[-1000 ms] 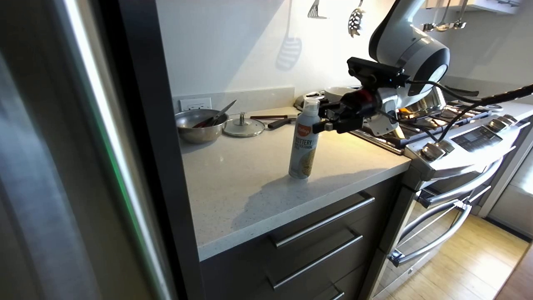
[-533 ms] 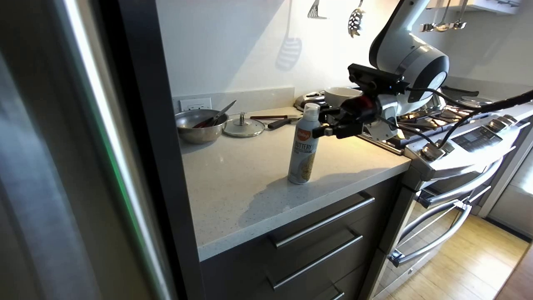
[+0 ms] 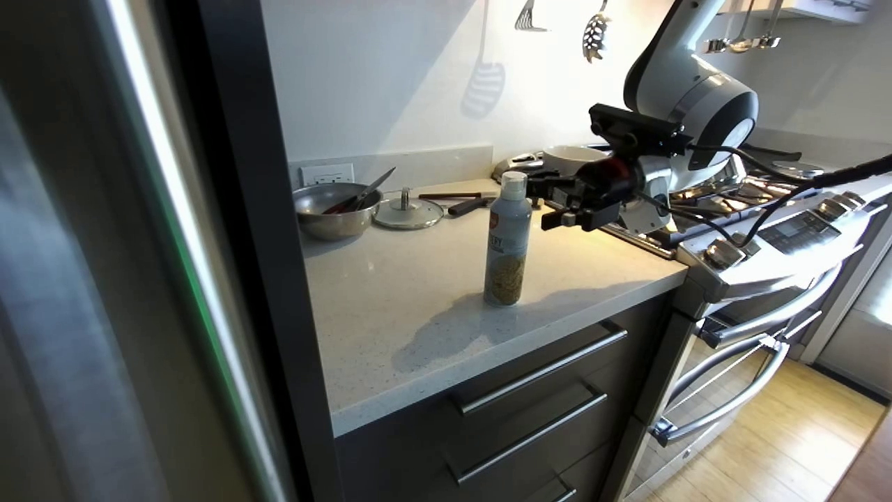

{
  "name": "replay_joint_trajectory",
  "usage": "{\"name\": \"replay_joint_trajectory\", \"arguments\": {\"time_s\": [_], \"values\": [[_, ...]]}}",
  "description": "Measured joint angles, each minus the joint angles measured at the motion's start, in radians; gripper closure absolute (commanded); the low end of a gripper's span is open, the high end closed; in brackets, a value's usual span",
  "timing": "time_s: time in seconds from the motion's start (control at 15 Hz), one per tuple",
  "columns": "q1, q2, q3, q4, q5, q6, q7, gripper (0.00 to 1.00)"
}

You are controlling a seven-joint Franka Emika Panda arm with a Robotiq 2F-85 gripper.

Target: Put the spray bottle upright

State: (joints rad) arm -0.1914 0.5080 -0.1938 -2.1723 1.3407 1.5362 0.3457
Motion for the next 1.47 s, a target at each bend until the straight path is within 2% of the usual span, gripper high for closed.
{"name": "replay_joint_trajectory", "arguments": {"time_s": [0.27,0.53,0.87,1.13,1.47], "values": [[-0.001,-0.017,-0.029,0.000,-0.048,-0.044,0.003,0.00],[0.001,-0.053,-0.069,0.000,-0.180,-0.041,0.057,0.00],[0.017,-0.177,-0.115,-0.001,-0.388,0.061,0.208,0.00],[0.049,-0.328,-0.110,-0.004,-0.564,0.154,0.350,0.00],[0.069,-0.511,-0.043,-0.012,-0.819,0.243,0.510,0.00]]}}
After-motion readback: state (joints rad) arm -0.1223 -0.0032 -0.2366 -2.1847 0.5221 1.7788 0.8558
